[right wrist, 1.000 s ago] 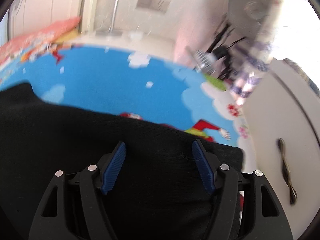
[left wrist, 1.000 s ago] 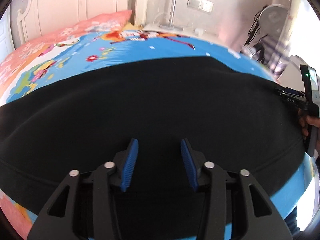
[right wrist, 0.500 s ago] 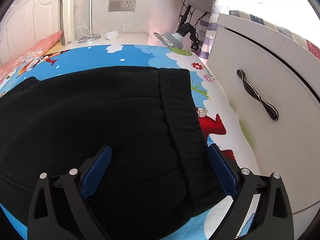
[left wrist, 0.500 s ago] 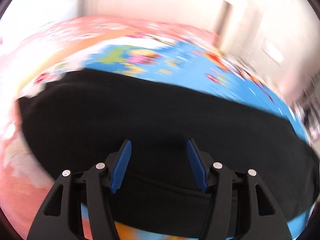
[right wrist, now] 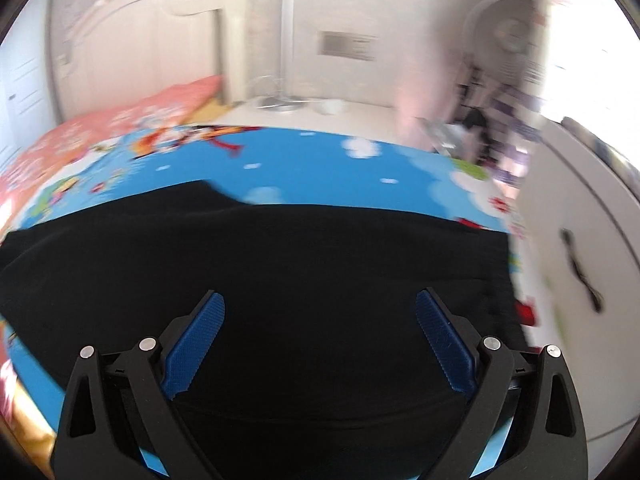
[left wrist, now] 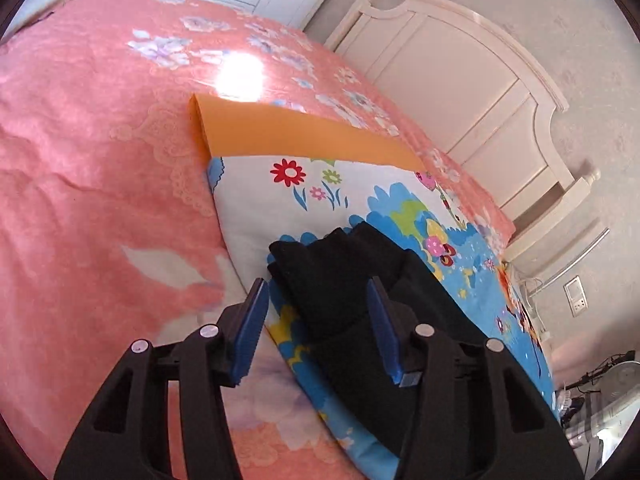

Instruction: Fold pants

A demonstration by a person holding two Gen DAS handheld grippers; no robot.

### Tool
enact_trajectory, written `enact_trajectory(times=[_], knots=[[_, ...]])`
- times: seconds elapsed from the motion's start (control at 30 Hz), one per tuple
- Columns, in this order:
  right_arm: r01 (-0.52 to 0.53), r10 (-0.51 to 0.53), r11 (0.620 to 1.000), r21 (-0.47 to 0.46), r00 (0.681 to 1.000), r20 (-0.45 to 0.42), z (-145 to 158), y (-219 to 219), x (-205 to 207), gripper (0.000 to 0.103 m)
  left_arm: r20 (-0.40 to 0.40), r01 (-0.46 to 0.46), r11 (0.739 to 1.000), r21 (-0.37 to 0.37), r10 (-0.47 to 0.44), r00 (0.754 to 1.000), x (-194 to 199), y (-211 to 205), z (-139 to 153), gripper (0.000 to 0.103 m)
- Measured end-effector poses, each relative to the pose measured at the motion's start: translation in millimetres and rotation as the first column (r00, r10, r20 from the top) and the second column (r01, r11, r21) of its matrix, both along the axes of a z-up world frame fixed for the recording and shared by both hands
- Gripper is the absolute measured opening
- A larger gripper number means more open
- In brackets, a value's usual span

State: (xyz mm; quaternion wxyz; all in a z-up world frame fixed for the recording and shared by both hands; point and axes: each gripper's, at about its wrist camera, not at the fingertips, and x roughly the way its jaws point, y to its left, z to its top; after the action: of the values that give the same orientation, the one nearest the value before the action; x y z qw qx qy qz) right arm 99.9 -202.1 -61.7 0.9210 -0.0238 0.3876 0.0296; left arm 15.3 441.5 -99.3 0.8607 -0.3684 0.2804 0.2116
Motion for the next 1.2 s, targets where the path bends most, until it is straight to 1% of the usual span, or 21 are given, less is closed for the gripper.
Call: enact_trajectory(times=[0.03,0.07,0.1,0.13,0.17,0.2,0.23,0.3,0.4,0.47,0.53,0.57,0.63,0.67,0.77,0.93,1.0,1.03,1.07,1.13,1.2], knots=[[-0.048,0.048,0.999,0.007,0.999,-0.009,-2,17,1,0.093,0.019,0.021,0.998,-0.056,-0.020,1.000,1,7,-4,0.050],[-0.090,0.090,0.996,0.012,0.996,-0.018,-4,33,2,0.093,0.030,0.047,0.994,-0.095,-0.044,0.999,9,1,-8,0.050],[-0.140,0.141,0.990,0.021,0.990,-0.030,-6,50,7,0.093,0.030,0.075,0.990,-0.118,-0.072,0.997,14,2,-11,0.049],[-0.177,0.178,0.984,0.028,0.983,-0.038,-6,64,8,0.093,0.013,0.091,0.989,-0.119,-0.090,0.996,23,1,-14,0.045],[-0.211,0.212,0.977,0.034,0.976,-0.043,-8,78,7,0.093,-0.025,0.087,0.990,-0.107,-0.090,0.996,31,2,-16,0.021],[-0.250,0.251,0.968,0.029,0.967,-0.047,-10,97,7,0.093,-0.041,0.098,0.991,-0.091,-0.102,0.994,35,2,-15,0.005],[-0.273,0.274,0.962,0.019,0.961,-0.050,-13,109,7,0.093,-0.045,0.108,0.992,-0.069,-0.111,0.993,38,3,-13,0.005],[-0.323,0.322,0.946,-0.001,0.945,-0.056,-19,131,6,0.093,-0.028,0.147,0.989,0.000,-0.147,0.989,43,-1,6,0.005],[-0.335,0.330,0.941,-0.051,0.940,-0.083,-35,151,6,0.092,0.025,0.176,0.980,0.094,-0.179,0.984,46,-5,32,0.005],[-0.317,0.309,0.947,-0.051,0.943,-0.128,-49,152,7,0.092,-0.006,0.156,0.986,0.055,-0.156,0.988,49,5,17,0.005],[-0.305,0.300,0.952,-0.026,0.946,-0.124,-52,148,4,0.093,-0.059,0.152,0.988,0.000,-0.152,0.987,53,11,-13,0.005],[-0.305,0.300,0.952,-0.024,0.946,-0.120,-52,146,3,0.093,-0.066,0.156,0.988,-0.007,-0.156,0.986,49,12,-23,0.005],[-0.307,0.302,0.951,-0.036,0.947,-0.110,-54,146,2,0.093,-0.043,0.162,0.986,-0.032,-0.163,0.986,45,13,-34,0.005],[-0.305,0.300,0.951,-0.040,0.948,-0.104,-54,146,3,0.093,-0.026,0.158,0.987,-0.042,-0.159,0.987,43,16,-36,0.006],[-0.289,0.284,0.957,-0.041,0.954,-0.099,-57,148,5,0.094,-0.026,0.155,0.986,-0.054,-0.156,0.987,44,18,-38,0.006],[-0.287,0.278,0.957,-0.049,0.951,-0.136,-51,152,12,0.094,-0.058,0.151,0.988,-0.022,-0.152,0.987,48,18,-34,0.006],[-0.315,0.310,0.948,-0.036,0.944,-0.114,-42,158,15,0.093,-0.098,0.105,0.994,0.010,-0.104,0.990,46,18,-27,0.021],[-0.321,0.317,0.946,-0.033,0.944,-0.094,-37,161,16,0.093,-0.099,0.072,0.996,0.048,-0.067,0.993,42,17,-18,0.025],[-0.324,0.321,0.945,-0.030,0.944,-0.079,-33,164,19,0.093,-0.075,0.061,0.994,0.089,-0.055,0.996,40,15,-5,0.029],[-0.340,0.338,0.940,-0.020,0.938,-0.070,-28,176,27,0.093,-0.044,0.102,0.985,0.136,-0.096,0.994,48,6,15,0.030],[-0.363,0.361,0.931,-0.036,0.931,-0.056,-27,194,36,0.093,-0.051,0.204,0.961,0.188,-0.197,0.979,69,-11,29,0.036]])
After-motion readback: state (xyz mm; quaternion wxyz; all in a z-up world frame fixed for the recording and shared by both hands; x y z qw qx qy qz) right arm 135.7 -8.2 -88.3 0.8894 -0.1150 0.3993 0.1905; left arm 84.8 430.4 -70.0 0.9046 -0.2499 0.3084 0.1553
